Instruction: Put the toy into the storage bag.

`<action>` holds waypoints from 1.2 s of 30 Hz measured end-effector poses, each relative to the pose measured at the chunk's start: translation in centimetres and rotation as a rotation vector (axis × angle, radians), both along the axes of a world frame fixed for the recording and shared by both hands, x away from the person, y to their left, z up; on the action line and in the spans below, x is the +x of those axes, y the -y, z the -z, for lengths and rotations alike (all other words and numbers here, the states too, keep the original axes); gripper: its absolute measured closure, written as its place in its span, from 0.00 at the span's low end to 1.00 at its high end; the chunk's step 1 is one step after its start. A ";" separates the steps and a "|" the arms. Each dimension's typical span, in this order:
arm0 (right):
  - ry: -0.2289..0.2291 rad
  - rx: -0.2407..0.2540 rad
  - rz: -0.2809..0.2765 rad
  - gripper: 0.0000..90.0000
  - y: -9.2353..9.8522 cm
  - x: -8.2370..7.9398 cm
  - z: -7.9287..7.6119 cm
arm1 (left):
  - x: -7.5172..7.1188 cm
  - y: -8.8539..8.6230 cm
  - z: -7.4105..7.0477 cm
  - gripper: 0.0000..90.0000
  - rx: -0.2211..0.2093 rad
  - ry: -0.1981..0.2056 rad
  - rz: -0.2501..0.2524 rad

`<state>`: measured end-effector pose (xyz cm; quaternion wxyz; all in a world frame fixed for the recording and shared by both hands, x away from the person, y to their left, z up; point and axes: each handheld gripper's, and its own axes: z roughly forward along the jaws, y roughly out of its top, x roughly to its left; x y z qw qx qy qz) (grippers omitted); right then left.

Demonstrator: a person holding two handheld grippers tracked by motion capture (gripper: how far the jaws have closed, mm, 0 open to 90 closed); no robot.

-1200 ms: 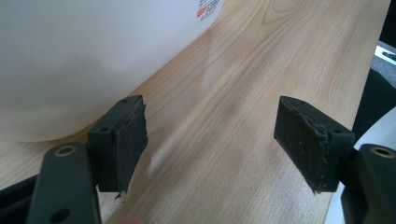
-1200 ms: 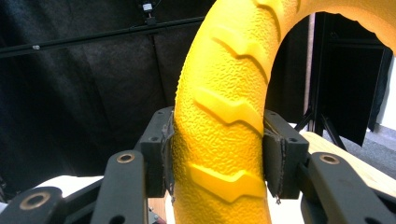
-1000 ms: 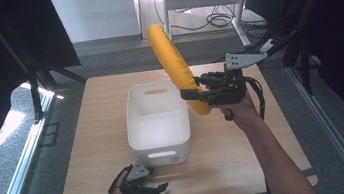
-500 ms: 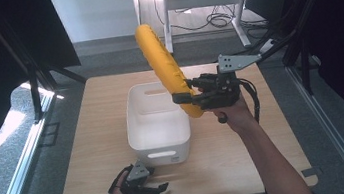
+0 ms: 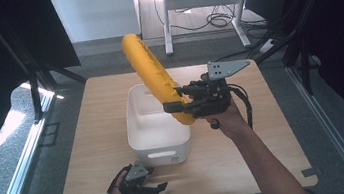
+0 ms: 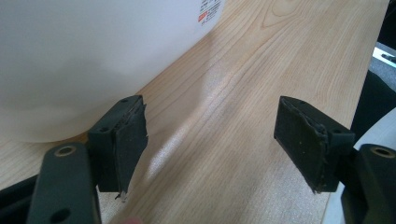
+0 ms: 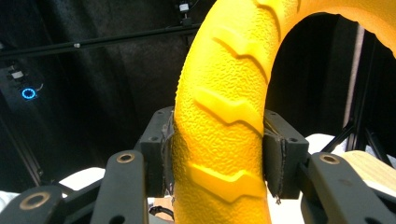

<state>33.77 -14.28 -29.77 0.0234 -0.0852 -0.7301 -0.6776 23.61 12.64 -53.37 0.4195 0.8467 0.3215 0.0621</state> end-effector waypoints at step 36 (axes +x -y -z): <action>-0.053 -0.051 -0.080 0.57 -2.1 -0.3 2.7 | 0.0 0.0 0.1 0.28 0.005 0.000 0.000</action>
